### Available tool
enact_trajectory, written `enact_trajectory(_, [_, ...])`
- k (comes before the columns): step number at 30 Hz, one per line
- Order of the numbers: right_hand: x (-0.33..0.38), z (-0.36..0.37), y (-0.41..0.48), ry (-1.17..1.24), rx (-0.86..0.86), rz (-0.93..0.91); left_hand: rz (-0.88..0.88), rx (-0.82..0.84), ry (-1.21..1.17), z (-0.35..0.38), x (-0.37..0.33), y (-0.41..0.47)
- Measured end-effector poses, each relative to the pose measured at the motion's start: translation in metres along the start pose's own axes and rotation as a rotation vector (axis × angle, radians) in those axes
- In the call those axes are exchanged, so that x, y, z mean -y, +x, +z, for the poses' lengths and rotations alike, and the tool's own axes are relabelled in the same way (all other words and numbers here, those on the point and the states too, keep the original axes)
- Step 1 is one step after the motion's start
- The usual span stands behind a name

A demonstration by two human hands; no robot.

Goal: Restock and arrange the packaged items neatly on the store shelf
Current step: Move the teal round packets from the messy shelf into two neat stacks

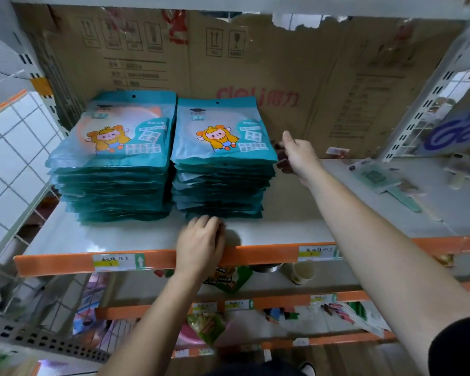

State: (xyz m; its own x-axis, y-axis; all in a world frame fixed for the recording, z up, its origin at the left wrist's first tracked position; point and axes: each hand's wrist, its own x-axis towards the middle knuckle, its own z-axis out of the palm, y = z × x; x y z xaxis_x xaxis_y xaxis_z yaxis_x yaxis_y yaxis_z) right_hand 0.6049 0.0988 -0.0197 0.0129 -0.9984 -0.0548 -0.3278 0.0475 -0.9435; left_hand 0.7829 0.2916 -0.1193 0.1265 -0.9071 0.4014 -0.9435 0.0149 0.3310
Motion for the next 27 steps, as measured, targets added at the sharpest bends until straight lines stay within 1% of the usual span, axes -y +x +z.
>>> enact_trajectory(4, [-0.056,-0.04,-0.007,-0.009,-0.007,0.036,0.108,0.085,-0.032,0.01,-0.039,0.01])
enact_trajectory(7, [-0.091,-0.075,-0.013,-0.013,-0.047,0.038,0.16,0.152,-0.05,0.022,-0.071,0.022])
enact_trajectory(10, [-0.119,-0.114,-0.014,-0.059,-0.11,0.022,0.172,0.164,-0.104,0.037,-0.106,0.036])
enact_trajectory(13, [-0.141,-0.154,-0.004,-0.152,-0.142,0.017,0.139,0.176,-0.131,0.057,-0.142,0.053])
enact_trajectory(16, [-0.155,-0.194,0.013,-0.3,-0.168,-0.014,0.122,0.216,-0.161,0.08,-0.178,0.071])
enact_trajectory(18, [-0.16,-0.218,0.026,-0.433,-0.194,-0.073,0.099,0.262,-0.192,0.094,-0.199,0.085])
enact_trajectory(22, [-0.162,-0.252,0.057,-0.697,-0.212,-0.164,0.092,0.273,-0.133,0.119,-0.231,0.109])
enact_trajectory(27, [-0.163,-0.262,0.085,-0.902,-0.055,-0.164,0.015,0.222,-0.089,0.136,-0.254,0.115])
